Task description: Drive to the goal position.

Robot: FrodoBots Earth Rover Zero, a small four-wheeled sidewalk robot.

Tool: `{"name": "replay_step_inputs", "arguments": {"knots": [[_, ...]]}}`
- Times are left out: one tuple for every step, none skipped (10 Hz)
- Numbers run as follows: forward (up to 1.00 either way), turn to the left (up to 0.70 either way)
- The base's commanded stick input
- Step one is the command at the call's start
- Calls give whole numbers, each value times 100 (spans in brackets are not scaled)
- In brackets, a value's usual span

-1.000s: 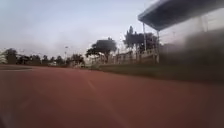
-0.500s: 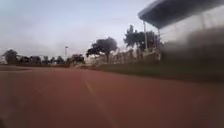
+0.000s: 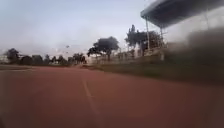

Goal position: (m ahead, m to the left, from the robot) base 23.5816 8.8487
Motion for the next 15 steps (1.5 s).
{"name": "replay_step_inputs", "arguments": {"knots": [[70, 0], [70, 0], [70, 0], [70, 0], [70, 0], [70, 0], [70, 0], [70, 0], [70, 0], [70, 0], [70, 0], [70, 0], [70, 0], [70, 0], [70, 0]]}}
